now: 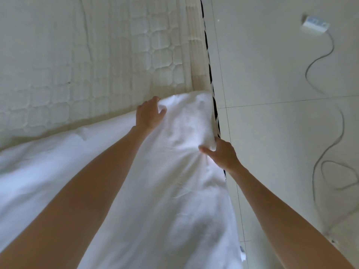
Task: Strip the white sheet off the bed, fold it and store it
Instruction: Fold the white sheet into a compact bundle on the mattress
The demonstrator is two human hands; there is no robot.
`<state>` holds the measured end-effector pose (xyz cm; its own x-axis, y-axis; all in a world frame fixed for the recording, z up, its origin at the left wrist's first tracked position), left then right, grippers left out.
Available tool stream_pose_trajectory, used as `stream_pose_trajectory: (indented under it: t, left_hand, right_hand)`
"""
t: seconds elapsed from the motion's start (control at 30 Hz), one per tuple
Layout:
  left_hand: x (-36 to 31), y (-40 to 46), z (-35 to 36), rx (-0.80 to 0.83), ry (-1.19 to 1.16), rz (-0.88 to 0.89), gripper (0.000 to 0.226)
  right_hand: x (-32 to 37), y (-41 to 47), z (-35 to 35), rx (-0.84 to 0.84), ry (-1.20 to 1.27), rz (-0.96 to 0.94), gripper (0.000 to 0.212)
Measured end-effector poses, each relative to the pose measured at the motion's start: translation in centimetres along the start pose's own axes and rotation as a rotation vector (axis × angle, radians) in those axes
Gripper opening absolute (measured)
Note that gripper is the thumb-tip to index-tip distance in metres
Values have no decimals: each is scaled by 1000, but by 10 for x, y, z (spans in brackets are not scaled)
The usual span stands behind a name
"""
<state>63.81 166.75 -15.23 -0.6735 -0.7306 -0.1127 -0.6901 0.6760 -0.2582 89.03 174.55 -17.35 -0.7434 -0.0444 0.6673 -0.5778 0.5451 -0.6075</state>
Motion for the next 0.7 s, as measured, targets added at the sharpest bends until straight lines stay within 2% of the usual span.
stream_pose_trajectory:
  t: [0.1,0.23,0.4,0.47,0.57,0.63,0.7]
  left_hand:
    - [-2,-1,-6,-59,-13,14,32]
    - [2,2,-31,-219,-77,48,23]
    - [24,30,-87,-434,-151,-52,24]
    - [33,48,-99,-425,-106,-87,26]
    - [41,74,-91,-294,22,-138,30]
    - [44,76,-70,-190,42,-109,41]
    - [38,58,-53,-164,-13,-37,52]
  right_hand:
    - [19,-6,-3,-153,-46,-101,30]
    - [57,-5,-10,-244,-143,-217,29]
    - [108,15,-37,-357,-150,-289,29]
    - [122,33,-42,-383,-192,-260,30]
    - [115,73,-35,-365,-302,-184,30]
    - [100,90,-26,-359,-307,-124,31]
    - [87,94,-24,-384,-210,-104,34]
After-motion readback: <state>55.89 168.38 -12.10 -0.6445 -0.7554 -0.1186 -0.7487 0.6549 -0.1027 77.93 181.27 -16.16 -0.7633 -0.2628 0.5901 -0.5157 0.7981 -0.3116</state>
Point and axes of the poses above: each hand's wrist, its own y-axis towards the middle knuckle, its own z-axis out of the palm, x = y × z, the point moved 10 cm from there along y, towards the middle knuckle, and after that the axes turned 14 degrees about y, right-handed, at the moved point
